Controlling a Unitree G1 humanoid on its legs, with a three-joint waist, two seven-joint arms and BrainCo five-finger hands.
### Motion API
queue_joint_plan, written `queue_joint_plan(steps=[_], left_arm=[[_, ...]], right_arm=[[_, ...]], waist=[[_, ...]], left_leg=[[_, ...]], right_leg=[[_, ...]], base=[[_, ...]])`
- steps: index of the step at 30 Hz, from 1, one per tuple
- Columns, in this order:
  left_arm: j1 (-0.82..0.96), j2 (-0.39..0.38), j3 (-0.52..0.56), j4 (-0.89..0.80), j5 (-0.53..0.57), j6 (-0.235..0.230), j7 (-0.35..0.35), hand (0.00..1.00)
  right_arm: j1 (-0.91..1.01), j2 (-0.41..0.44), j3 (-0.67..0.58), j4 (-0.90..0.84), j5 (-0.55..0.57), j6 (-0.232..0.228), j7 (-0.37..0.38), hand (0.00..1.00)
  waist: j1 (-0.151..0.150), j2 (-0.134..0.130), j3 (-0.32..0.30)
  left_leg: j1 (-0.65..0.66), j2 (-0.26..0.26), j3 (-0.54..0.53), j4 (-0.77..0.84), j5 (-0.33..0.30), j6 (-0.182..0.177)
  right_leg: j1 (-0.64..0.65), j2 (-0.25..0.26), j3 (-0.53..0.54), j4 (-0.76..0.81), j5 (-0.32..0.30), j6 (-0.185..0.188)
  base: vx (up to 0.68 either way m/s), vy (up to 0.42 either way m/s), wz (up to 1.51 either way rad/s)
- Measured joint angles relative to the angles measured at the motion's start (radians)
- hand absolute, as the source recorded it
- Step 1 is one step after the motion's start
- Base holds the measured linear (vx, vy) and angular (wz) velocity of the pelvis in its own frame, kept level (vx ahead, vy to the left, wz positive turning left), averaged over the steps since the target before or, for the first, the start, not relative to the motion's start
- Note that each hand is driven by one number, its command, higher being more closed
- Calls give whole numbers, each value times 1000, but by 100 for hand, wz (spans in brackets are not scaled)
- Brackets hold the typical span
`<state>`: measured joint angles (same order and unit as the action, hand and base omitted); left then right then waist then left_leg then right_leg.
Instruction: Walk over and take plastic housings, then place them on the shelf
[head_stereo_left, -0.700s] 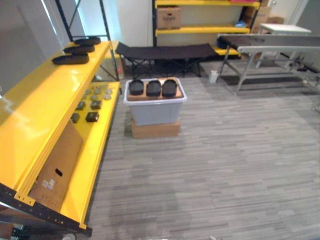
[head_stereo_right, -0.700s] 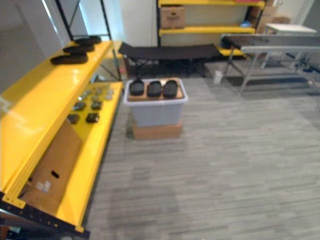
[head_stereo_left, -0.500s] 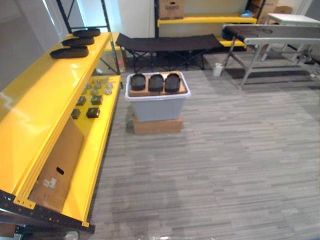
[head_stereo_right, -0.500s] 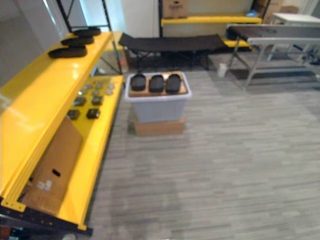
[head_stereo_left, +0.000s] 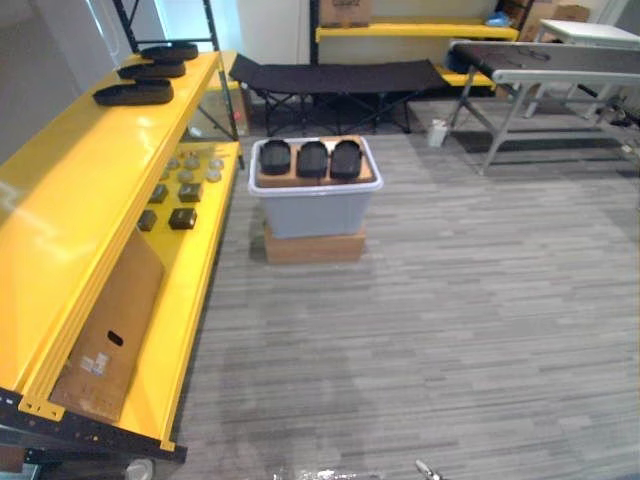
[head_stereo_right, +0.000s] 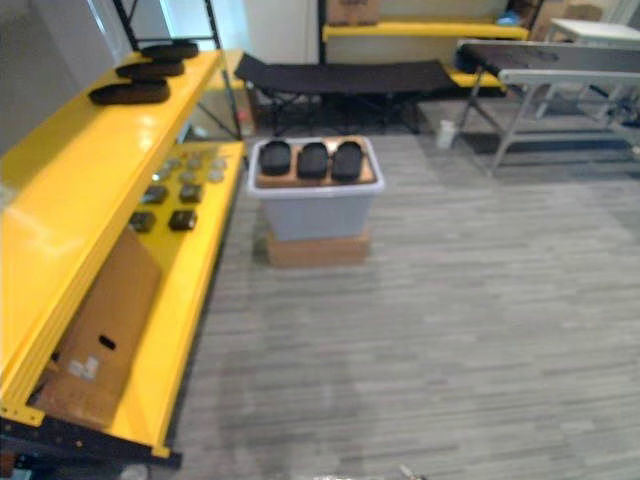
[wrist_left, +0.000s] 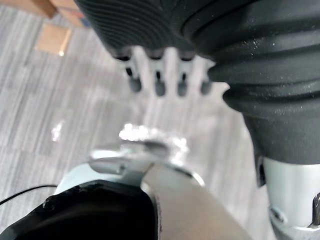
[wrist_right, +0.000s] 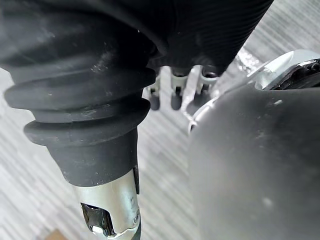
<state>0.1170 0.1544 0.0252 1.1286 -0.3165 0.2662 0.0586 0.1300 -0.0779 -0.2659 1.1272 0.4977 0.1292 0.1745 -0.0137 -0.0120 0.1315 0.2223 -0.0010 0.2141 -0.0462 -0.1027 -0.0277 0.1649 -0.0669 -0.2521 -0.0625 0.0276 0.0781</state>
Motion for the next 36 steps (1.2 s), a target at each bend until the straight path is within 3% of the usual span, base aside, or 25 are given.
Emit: queue_joint_plan(steps=[2, 17, 19, 21, 22, 23, 25, 28, 31, 32, 33, 34, 36], left_arm=[[0, 0, -1, 2, 1, 0, 4, 0], [0, 7, -9, 3, 0, -5, 7, 0], [-1, 7, -12, 2, 3, -11, 7, 0], [-5, 23, -52, -5, 4, -23, 7, 0], [-5, 24, -55, -5, 4, -26, 9, 0], [-9, 29, -73, -8, 3, -28, 14, 0], [-16, 37, -74, -8, 12, -25, 28, 0], [-32, 40, -67, 0, 23, -13, 28, 0], [-41, 28, -24, 11, 43, -2, 27, 0], [-37, 21, 9, 11, 39, -2, 27, 0], [-37, 18, 20, 11, 37, -2, 27, 0], [-40, 4, 50, 5, 22, -4, 27, 0], [-36, -32, 85, -10, -9, -4, 26, 0]], right_arm=[[1, 0, 1, 0, 0, 0, -1, 0], [2, 4, 8, 1, -23, -2, -6, 0], [0, 4, 3, 0, -23, -5, -16, 0], [0, 8, 1, -5, -12, -32, -26, 0], [-1, 9, 1, -7, 1, -42, -26, 0], [0, 8, -7, -11, 18, -60, -26, 0], [2, 23, -18, -12, 49, -80, -23, 0], [22, 40, -36, -11, 45, -83, -22, 0], [54, 51, -68, -7, 12, -63, -26, 0], [76, 54, -87, -9, -10, -52, -27, 0], [85, 56, -95, -10, -28, -45, -28, 0], [99, 61, -104, -7, -62, -33, -32, 0], [132, 36, -107, -11, -83, -32, -24, 0]], waist=[[-1, -6, 6], [0, -24, 13], [0, -23, 25], [1, -38, 52], [2, -37, 60], [-2, -30, 80], [-7, -39, 99], [-16, -41, 106], [-42, -31, 111], [-43, -31, 111], [-45, -30, 111], [-50, -14, 118], [-64, 50, 91]], left_leg=[[20, -3, -1, -33, 23, 6], [20, -12, 2, -35, 21, 9], [21, -12, 7, -34, 12, 19], [7, -24, 11, 10, -31, 55], [3, -25, 14, 22, -42, 67], [8, -28, 13, 29, -46, 82], [11, -23, 13, 63, -73, 88], [21, 6, 2, 90, -102, 60], [45, 28, -13, 90, -128, 17], [75, 30, -9, 90, -152, -15], [85, 32, -10, 93, -168, -22], [115, 54, -13, 106, -210, -37], [130, 134, -14, 128, -266, -75]], right_leg=[[1, 0, -8, 0, -3, -4], [13, -6, -21, -15, 5, -3], [-16, -17, -20, 55, -33, 1], [-136, -75, -16, 331, -136, 36], [-181, -93, -15, 424, -142, 35], [-282, -130, -21, 618, -140, 36], [-351, -142, -17, 712, -188, 8], [-372, -87, -17, 531, -186, 1], [-373, -39, -21, 243, -90, -6], [-371, -36, -20, 182, -47, -12], [-371, -37, -20, 173, -40, -11], [-373, -31, -24, 216, 8, -43], [-408, 16, -44, 342, 10, -73]], base=[[-124, -45, 3], [-28, -5, 1], [-32, 3, 0], [-30, 43, -3], [-37, 72, -14], [-36, 64, -10], [67, 105, -5], [212, 41, 9], [332, -69, 20], [382, -138, 2], [489, -227, 7], [504, -264, 15], [513, -263, 22]])
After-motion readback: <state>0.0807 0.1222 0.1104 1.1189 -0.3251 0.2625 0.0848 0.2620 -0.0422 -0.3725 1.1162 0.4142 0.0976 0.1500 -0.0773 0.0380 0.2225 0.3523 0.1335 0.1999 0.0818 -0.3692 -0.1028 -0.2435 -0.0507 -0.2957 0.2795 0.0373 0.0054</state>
